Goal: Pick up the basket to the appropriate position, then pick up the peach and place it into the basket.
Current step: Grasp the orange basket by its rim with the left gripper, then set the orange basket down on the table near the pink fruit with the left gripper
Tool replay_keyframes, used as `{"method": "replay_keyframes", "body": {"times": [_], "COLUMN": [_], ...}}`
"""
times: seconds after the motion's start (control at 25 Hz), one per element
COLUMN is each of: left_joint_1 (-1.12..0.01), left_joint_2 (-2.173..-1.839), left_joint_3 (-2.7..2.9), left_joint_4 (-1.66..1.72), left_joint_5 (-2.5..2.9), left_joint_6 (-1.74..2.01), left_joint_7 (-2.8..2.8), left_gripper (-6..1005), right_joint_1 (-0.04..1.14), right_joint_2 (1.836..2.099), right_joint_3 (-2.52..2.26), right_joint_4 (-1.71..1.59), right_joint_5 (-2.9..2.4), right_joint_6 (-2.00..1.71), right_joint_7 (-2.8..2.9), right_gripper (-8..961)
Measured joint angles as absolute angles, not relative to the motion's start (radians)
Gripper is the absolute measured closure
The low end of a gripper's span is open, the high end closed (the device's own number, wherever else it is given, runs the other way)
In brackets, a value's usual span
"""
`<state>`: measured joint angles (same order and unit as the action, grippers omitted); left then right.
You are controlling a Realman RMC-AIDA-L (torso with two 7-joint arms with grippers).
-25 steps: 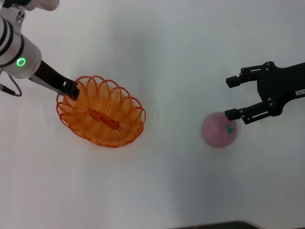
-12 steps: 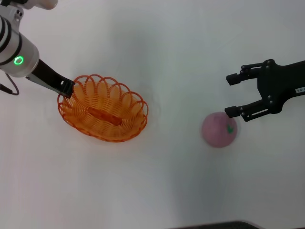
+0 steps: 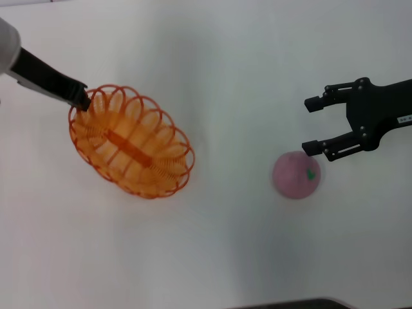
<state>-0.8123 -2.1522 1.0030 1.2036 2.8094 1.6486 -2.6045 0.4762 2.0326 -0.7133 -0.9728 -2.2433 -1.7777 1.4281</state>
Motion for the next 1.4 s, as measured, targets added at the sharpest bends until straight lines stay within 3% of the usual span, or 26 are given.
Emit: {"method": "replay_keyframes", "body": {"times": [0.52,0.84,1.4], "left_joint_1": [-0.8,-0.757,-0.679], "left_joint_2": [-2.161,-2.164,-2.171], "left_joint_3": [0.933,0.906,0.839], "left_joint_4": [1.262,1.176,1.062], "left_joint_5": [2.769,2.685,2.65], "left_joint_6": [1.712,1.569,1.466], "left_joint_7": [-2.739,-2.885,-2.977], "left_gripper": [960,949,922], "right_joint_1": [0.482,0.476,0.482], "right_joint_2": [2.032,2.057,2.07], "right_joint_3": [-0.712,-0.712,-0.75], "right_joint_4": [-0.995,-1.027,-1.03], "right_joint_5": [-2.244,-2.246,-2.268], "right_joint_6": [-1.778,-1.735,-1.698], "right_joint_7": [1.428,1.428,1.377], "right_gripper": [68,71,72]}}
